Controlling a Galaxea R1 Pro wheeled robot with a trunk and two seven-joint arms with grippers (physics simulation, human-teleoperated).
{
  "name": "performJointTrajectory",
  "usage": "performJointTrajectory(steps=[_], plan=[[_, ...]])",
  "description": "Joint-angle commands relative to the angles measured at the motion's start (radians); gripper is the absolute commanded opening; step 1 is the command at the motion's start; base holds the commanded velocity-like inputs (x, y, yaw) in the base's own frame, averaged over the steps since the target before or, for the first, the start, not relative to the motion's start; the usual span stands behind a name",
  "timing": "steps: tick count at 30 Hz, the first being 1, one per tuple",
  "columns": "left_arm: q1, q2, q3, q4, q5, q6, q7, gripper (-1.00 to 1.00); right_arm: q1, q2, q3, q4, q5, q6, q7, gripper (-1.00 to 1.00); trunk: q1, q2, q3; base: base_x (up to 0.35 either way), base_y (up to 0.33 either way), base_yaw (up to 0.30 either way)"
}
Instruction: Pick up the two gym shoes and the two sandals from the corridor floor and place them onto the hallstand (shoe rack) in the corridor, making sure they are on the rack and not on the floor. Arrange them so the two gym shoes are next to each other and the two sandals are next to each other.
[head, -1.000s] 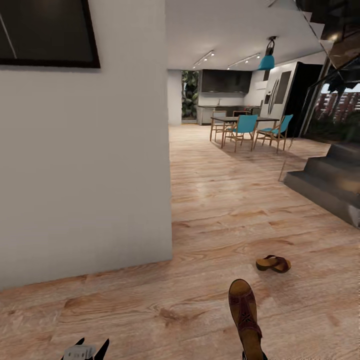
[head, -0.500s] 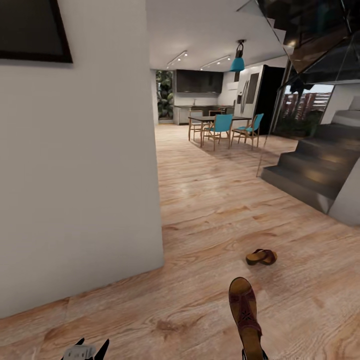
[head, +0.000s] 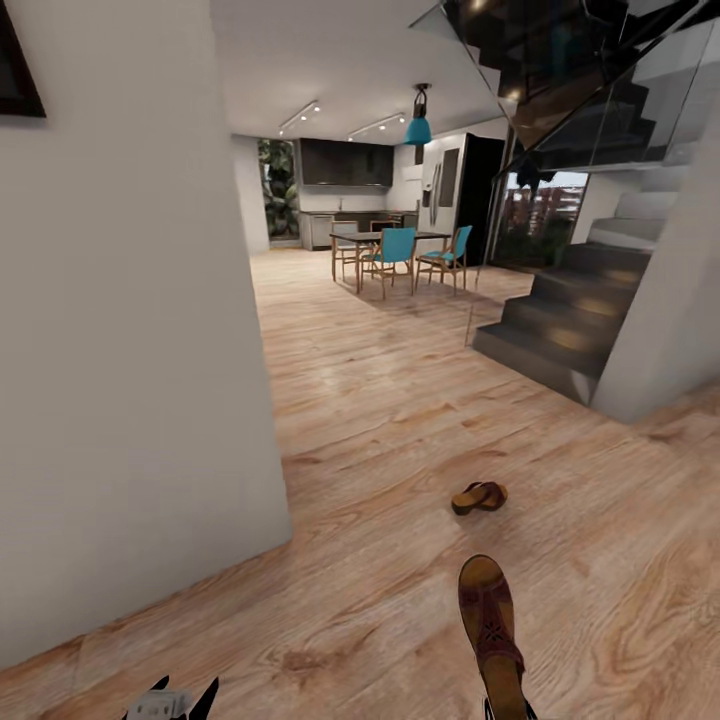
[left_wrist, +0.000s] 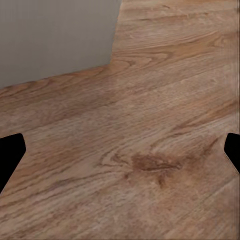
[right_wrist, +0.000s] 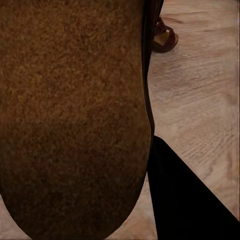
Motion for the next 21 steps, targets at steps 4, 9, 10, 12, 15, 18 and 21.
performJointTrajectory(steps=[4,9,10,12,15,18,21], plan=[[0.0,0.0,0.002,0.001,0.008,0.002,-0.01,1.0,0.0,-0.001,0.004,-0.001,0.001,0.001,-0.009,-1.0,0.0,0.0,-0.001,0.0,0.0,-0.3],[0.0,0.0,0.002,0.001,0.008,0.002,-0.01,1.0,0.0,-0.001,0.002,0.001,0.001,0.001,-0.009,-1.0,0.0,0.0,-0.001,0.0,0.0,-0.3],[0.0,0.0,0.001,0.001,0.008,0.002,-0.01,1.0,0.0,-0.001,0.002,0.001,0.001,0.001,-0.009,-1.0,0.0,0.0,-0.001,0.0,0.0,-0.3],[0.0,0.0,0.001,0.001,0.007,0.002,-0.01,1.0,0.0,-0.001,0.001,0.002,0.001,0.001,-0.008,-1.0,0.0,0.0,-0.001,0.0,0.0,-0.3],[0.0,0.0,0.002,0.001,0.007,0.002,-0.01,1.0,0.0,-0.001,-0.001,0.003,-0.002,0.002,-0.008,-1.0,0.0,0.0,-0.001,0.0,0.0,-0.3],[0.0,0.0,0.002,0.001,0.007,0.002,-0.01,1.0,0.0,-0.001,-0.001,0.003,-0.003,0.002,-0.007,-1.0,0.0,0.0,-0.001,0.0,0.0,-0.3],[0.0,0.0,0.002,0.001,0.007,0.002,-0.01,1.0,0.0,-0.001,0.0,0.003,-0.004,0.002,-0.005,-1.0,0.0,0.0,-0.001,0.0,0.0,-0.3]])
